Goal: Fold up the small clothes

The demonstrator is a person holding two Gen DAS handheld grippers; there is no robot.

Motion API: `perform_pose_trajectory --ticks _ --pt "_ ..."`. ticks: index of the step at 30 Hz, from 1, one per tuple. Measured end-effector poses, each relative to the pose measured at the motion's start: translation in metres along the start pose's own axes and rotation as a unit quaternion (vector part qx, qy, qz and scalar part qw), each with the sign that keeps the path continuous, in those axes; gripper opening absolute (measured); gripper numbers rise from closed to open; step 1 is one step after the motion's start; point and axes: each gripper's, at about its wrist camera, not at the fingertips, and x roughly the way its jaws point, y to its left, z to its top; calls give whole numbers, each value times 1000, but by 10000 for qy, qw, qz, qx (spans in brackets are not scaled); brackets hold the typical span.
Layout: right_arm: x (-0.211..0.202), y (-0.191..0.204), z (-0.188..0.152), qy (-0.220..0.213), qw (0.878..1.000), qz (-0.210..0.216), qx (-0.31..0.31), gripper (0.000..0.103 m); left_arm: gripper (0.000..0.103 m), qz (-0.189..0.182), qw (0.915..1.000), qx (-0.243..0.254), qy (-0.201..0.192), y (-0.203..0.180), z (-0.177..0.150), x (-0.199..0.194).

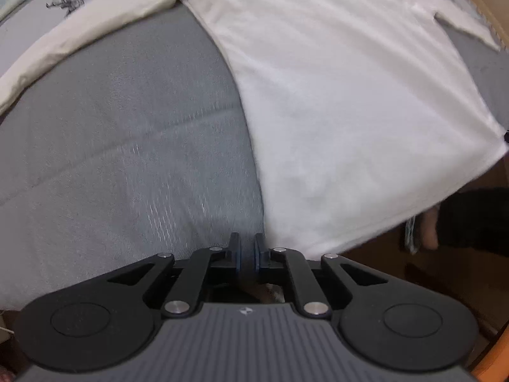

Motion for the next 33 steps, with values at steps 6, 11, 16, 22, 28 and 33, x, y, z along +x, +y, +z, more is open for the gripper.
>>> perform_pose_trajectory --ticks 6,11,16,22,28,33 --pt "-35 -7 9 -1072 9921 486 442 23 10 -513 9983 143 -252 -13 6 -4" --pt "-13 13 16 -563 9977 354 -123 31 12 104 9956 767 535 -30 1 31" --pt "-10 24 22 -637 9972 -32 -389 31 15 -647 9978 123 -83 -19 17 8" --pt "13 27 29 -70 9984 -380 -420 32 18 164 9962 659 547 -32 13 36" --pt "-3 23 44 -646 9978 -135 -64 34 28 467 9932 842 659 -34 15 45" --pt "8 15 54 -487 9959 -744 140 34 28 153 9992 304 -233 -21 32 12"
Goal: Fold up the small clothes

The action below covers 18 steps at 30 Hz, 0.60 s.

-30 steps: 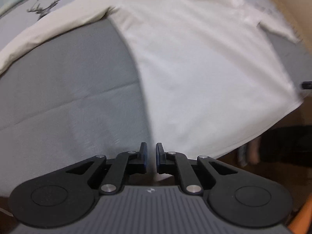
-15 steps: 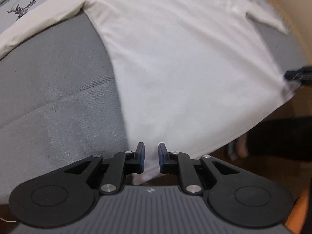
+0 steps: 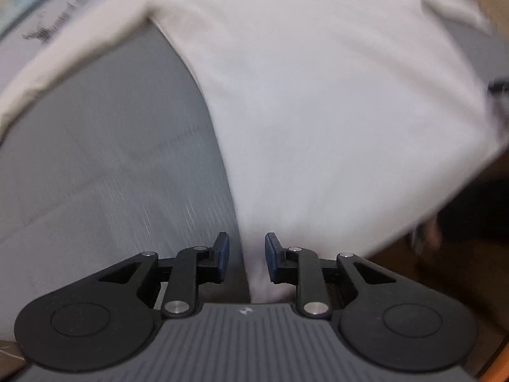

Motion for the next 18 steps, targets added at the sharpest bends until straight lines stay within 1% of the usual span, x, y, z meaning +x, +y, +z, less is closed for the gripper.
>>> perform_pose_trajectory --ticks 1,3,5,7,8,9,10,11,12,14,15,16,17,18 --pt "-5 -2 5 -214 9996 71 176 34 28 53 9995 -206 -250 7 4 -9" --pt "-20 -5 12 -701 9968 54 380 35 30 193 9943 -640 -836 21 12 -30" --pt "-34 -4 18 -1164 9920 -63 489 35 33 339 9837 -1136 -1350 38 23 -50" --pt "-49 -4 24 -1598 9842 -19 757 35 33 501 9738 -1495 -1638 55 35 -67" --pt "-49 -4 24 -1598 9842 -19 757 35 33 599 9684 -1670 -1753 68 42 -72" --pt "-53 -2 27 -1704 9820 2 809 35 33 690 9614 -1880 -1887 82 50 -78" --pt "-60 0 32 -1893 9782 18 851 35 33 760 9535 -2098 -2024 95 58 -82" --pt "-60 0 32 -1893 9782 18 851 35 29 847 9447 -2309 -2171 110 66 -85" --pt "-60 1 36 -1968 9767 4 861 35 23 1116 9326 -2481 -2370 126 72 -86" --pt "-63 5 43 -2139 9728 -19 895 34 19 1674 9103 -2745 -2606 157 78 -94" --pt "-64 6 45 -2207 9712 -25 897 28 14 1770 8987 -3003 -2661 172 77 -89" --pt "-70 10 45 -2298 9692 -55 882 20 12 1718 8883 -3304 -2687 188 74 -84" --pt "-74 12 47 -2378 9676 -85 841 2 11 1597 8793 -3592 -2688 203 70 -76" --pt "-76 14 50 -2463 9659 -102 791 0 11 1478 8709 -3865 -2651 218 66 -70"
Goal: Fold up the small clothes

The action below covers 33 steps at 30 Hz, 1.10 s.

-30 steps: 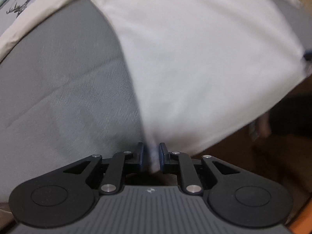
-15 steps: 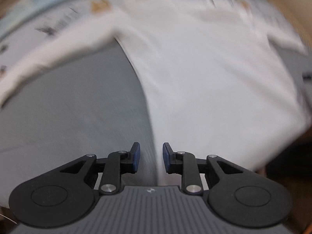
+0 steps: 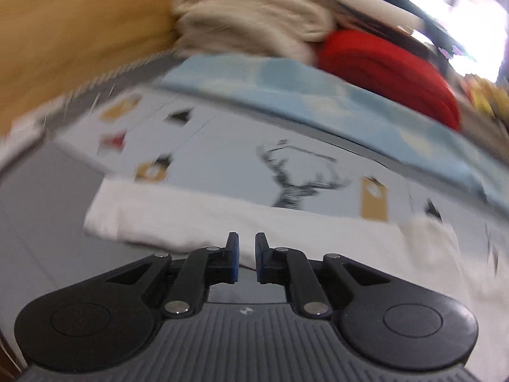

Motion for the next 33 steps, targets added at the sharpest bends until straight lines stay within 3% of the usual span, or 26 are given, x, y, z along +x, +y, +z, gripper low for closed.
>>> perform_pose_trajectory --ticks 1,4,7,9,11,15,18,19,20,23,27,33 --pt "-6 4 10 -225 9997 37 -9 0 11 20 9995 -318 66 14 3 9" --pt "-7 10 26 -230 9997 62 -82 0 14 -107 9912 -1314 153 64 12 22" --pt "1 28 63 43 9995 322 42 5 31 -279 9743 -2152 605 106 13 44" --pt "11 47 85 81 9989 442 162 25 33 -292 9683 -2378 711 126 7 50" --pt "25 72 105 9 9984 552 132 38 34 -323 9638 -2535 764 141 5 66" --pt "60 113 115 -1 9963 856 -68 39 34 -407 9503 -2992 760 157 2 85" --pt "88 133 99 334 9943 965 -319 39 34 -303 9454 -3153 768 160 -1 99" --pt "105 142 89 761 9924 867 -438 39 34 -259 9454 -3160 756 160 -2 105" --pt "105 142 89 761 9924 867 -438 39 32 -199 9467 -3125 761 158 -2 109" --pt "115 144 85 929 9897 996 -439 39 3 200 9556 -2865 661 144 -2 112" --pt "116 136 84 870 9899 1019 -469 39 3 704 9840 -1637 18 86 27 74" --pt "119 97 83 842 9924 896 88 39 3 82 9959 -681 -583 -29 60 -19"
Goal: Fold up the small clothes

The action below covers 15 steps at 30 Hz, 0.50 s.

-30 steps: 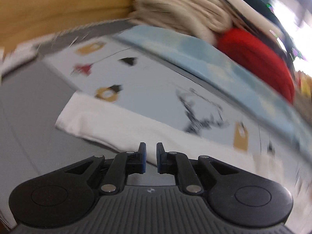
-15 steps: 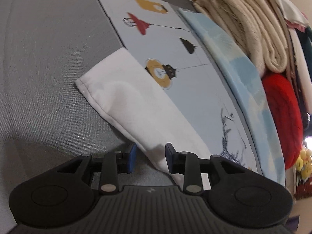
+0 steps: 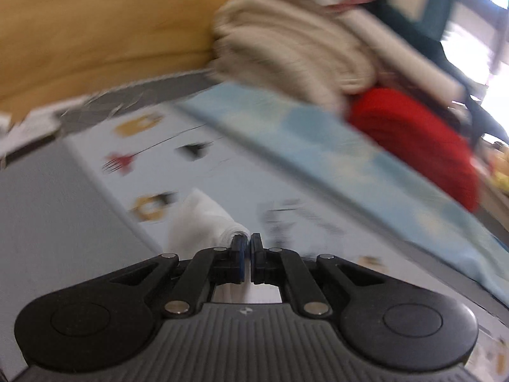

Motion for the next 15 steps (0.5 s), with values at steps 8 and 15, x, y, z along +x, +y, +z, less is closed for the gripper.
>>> perform_pose_trajectory --ticks 8,15 --pt "-1 -51 -8 -233 9964 -132 804 19 8 -2605 9541 1287 730 -199 -113 -69" --pt "6 -88 -10 -93 9924 -313 1189 20 25 -2389 9370 1617 1972 -235 -159 -28"
